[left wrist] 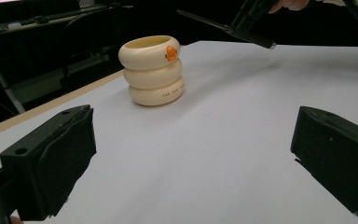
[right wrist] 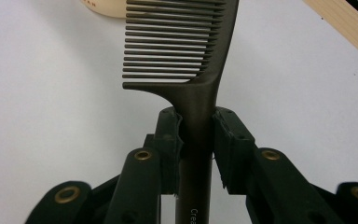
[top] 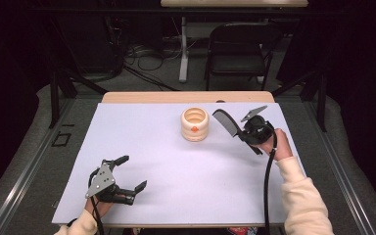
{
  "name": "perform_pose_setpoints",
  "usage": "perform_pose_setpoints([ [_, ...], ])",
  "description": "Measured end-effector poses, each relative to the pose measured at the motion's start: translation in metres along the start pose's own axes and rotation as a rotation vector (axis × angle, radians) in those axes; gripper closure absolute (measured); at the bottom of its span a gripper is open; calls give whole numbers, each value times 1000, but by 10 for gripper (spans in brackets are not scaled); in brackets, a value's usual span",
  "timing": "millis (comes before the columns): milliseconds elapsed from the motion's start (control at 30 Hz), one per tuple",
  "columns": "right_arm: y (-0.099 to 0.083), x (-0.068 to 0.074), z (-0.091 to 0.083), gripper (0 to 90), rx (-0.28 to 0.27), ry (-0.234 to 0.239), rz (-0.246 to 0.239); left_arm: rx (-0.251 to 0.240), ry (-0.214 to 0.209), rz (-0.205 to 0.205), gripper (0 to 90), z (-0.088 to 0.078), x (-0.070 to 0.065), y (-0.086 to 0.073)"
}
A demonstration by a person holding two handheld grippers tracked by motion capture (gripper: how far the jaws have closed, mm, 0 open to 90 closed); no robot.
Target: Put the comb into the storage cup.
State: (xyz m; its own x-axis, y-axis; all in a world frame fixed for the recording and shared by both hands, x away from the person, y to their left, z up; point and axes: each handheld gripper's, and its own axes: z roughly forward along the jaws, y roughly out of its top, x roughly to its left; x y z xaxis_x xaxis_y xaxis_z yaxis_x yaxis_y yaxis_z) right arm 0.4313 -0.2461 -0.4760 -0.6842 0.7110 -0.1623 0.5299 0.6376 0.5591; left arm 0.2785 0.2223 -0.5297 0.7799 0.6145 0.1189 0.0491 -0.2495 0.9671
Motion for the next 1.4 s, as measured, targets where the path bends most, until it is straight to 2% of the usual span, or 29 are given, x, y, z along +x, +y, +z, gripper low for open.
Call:
perform_pose_setpoints([
  [800,-2,7,-1,723,-126,2,50,-2,3,0,1,0,1,0],
  [1100,2,9,-3,723,-162,-3,51,-2,2,-2,1,0,1,0],
  [1400,3,11,-1,723,-179,13,59,0,2,1,1,0,0,0],
])
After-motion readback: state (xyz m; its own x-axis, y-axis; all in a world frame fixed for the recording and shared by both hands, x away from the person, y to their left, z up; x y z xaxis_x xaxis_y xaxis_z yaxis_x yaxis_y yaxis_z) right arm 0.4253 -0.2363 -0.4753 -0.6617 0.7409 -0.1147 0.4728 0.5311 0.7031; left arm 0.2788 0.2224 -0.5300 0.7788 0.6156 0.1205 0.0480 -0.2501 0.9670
